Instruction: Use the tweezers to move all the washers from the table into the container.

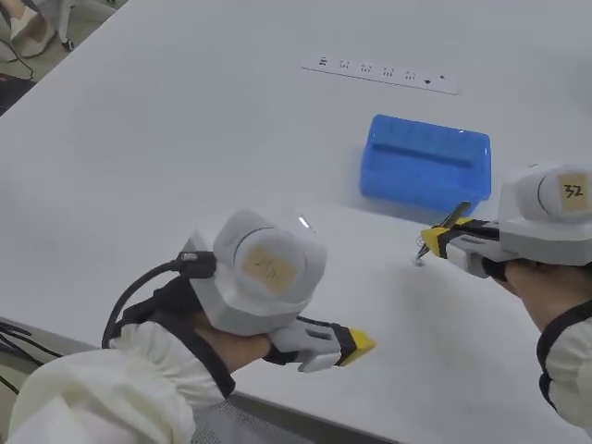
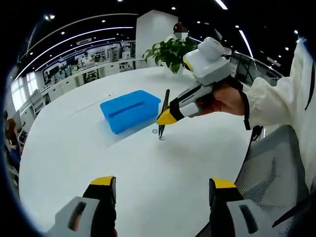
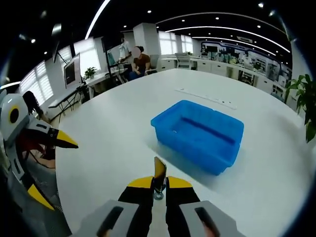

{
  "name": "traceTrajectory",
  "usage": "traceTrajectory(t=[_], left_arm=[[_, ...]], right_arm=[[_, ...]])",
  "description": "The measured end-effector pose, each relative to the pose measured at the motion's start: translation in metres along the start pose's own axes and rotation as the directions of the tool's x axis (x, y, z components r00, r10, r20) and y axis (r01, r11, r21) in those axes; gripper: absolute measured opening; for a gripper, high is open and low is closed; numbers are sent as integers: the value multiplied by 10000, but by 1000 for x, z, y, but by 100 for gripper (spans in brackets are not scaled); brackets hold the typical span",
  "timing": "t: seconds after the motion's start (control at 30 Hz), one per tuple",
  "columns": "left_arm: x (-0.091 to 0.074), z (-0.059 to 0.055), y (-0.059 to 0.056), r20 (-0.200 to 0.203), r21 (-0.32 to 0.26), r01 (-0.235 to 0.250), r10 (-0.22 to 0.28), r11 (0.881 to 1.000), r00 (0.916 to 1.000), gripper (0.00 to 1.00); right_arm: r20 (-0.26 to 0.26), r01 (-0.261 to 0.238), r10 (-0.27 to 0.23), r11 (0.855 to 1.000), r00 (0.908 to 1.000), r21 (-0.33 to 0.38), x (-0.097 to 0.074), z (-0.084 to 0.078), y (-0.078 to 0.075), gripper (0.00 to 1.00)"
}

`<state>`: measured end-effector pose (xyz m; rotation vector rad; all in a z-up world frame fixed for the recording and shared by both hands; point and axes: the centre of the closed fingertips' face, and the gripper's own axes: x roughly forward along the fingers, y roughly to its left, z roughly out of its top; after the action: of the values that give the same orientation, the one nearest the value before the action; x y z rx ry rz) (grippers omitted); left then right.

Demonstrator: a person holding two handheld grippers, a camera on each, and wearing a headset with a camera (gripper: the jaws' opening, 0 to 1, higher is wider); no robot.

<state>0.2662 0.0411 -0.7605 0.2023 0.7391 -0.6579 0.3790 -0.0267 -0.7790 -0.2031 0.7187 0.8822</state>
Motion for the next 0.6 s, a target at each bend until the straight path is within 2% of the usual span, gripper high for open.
traceTrajectory(t=[0.6], left_arm=[[0, 1, -1, 17, 27, 27, -27, 10000, 10000, 78]], right_arm=[[-220, 90, -91, 10000, 9997, -42, -3, -4, 0, 5]])
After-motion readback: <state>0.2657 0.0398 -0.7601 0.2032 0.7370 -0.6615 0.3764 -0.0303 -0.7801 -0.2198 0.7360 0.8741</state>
